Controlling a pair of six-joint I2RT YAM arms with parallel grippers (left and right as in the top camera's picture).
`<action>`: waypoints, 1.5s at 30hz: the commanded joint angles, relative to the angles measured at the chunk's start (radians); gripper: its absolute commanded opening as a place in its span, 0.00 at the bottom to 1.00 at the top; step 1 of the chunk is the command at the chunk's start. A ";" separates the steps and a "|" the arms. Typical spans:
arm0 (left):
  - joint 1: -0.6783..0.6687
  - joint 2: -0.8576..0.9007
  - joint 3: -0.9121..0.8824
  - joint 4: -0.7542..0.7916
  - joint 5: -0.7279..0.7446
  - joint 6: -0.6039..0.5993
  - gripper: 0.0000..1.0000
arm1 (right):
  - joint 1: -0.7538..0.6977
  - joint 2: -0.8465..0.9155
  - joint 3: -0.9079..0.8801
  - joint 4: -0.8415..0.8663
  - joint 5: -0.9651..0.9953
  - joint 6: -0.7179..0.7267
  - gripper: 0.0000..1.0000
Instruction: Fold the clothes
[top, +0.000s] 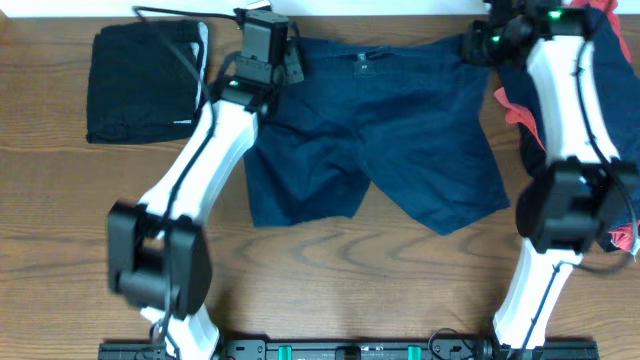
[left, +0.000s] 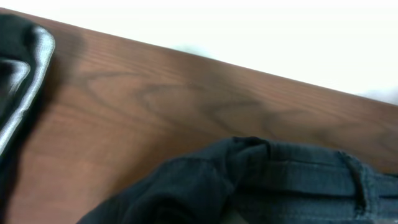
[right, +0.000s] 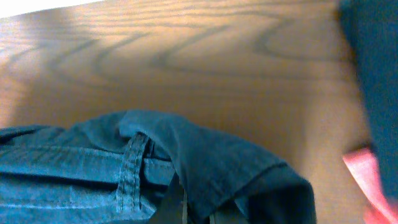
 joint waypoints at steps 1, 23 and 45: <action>0.038 0.069 0.008 0.102 -0.103 -0.005 0.06 | -0.008 0.079 0.003 0.093 0.024 -0.010 0.01; 0.036 0.026 0.014 -0.010 -0.066 0.139 0.98 | 0.098 0.106 0.053 0.176 0.012 -0.006 0.99; 0.071 -0.095 -0.115 -0.798 0.131 0.087 0.98 | 0.320 0.011 -0.005 -0.529 -0.095 -0.109 0.84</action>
